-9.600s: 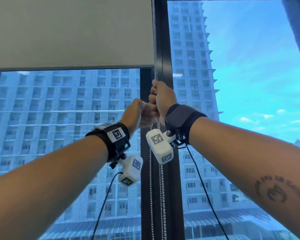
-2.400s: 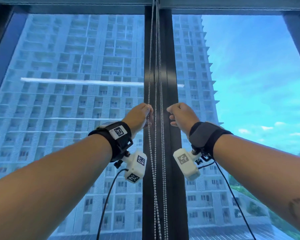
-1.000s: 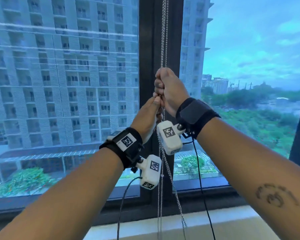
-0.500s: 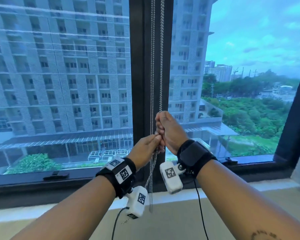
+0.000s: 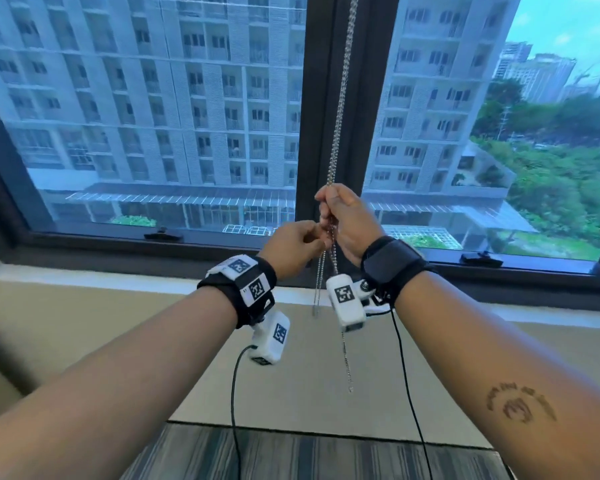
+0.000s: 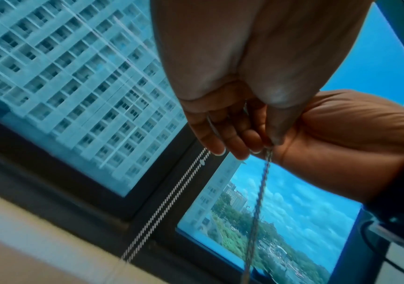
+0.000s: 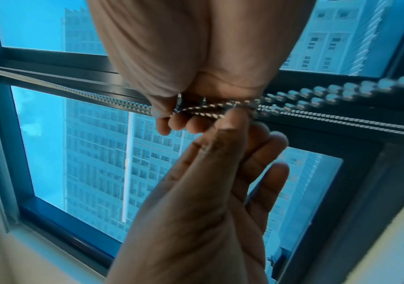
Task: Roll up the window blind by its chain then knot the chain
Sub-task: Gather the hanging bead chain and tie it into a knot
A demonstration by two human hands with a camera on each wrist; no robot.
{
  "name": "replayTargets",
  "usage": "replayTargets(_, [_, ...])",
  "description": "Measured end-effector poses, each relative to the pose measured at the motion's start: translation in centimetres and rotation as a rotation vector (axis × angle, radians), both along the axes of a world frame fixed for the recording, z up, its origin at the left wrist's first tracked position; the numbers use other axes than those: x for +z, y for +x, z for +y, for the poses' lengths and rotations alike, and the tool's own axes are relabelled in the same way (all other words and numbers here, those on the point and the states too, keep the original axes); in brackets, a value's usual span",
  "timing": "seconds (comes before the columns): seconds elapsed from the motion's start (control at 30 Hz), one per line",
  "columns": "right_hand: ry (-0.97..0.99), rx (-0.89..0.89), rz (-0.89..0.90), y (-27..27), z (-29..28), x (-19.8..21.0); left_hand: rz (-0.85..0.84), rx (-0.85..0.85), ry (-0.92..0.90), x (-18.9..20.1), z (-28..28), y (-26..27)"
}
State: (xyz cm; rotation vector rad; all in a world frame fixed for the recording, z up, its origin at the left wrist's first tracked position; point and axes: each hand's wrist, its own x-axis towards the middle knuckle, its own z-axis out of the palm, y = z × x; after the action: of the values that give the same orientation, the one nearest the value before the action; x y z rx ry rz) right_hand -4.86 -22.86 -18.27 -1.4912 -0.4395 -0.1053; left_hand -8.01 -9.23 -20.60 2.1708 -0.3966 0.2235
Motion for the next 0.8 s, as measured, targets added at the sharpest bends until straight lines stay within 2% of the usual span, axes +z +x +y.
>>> replayTargets(0.17, [-0.115, -0.078, 0.053, -2.9, -0.3, -3.7, 0.015, 0.013, 0.05, -2.8, -0.7, -2.9])
replayTargets(0.27, [-0.179, -0.141, 0.098, -4.7, -0.8, -6.4, -0.141, 0.042, 0.144, -3.8, 0.1, -4.3])
replayTargets(0.33, [-0.208, -0.183, 0.163, -6.0, -0.9, -8.2, -0.297, -0.028, 0.202, -3.4, 0.7, -5.1])
replayTargets(0.43, [-0.299, -0.245, 0.22, -8.0, -0.3, -9.8, -0.494, -0.27, 0.323, -2.6, 1.0, -5.7])
replayTargets(0.5, [-0.401, -0.299, 0.238, -9.1, 0.6, -10.3, -0.525, -0.44, 0.403, -2.8, 1.2, -5.4])
replayTargets(0.57, [-0.474, -0.291, 0.25, -9.6, 1.1, -11.0, -0.534, -0.535, 0.523, -3.3, 1.4, -4.4])
replayTargets(0.7, [-0.399, -0.203, 0.335, -10.8, 1.3, -12.2, -0.554, -0.568, 0.825, -3.9, 3.5, -2.4])
replayTargets(0.8, [-0.396, -0.15, 0.313, -11.7, 0.6, -10.4, -0.542, -0.515, 0.731, -4.3, 5.6, -1.5])
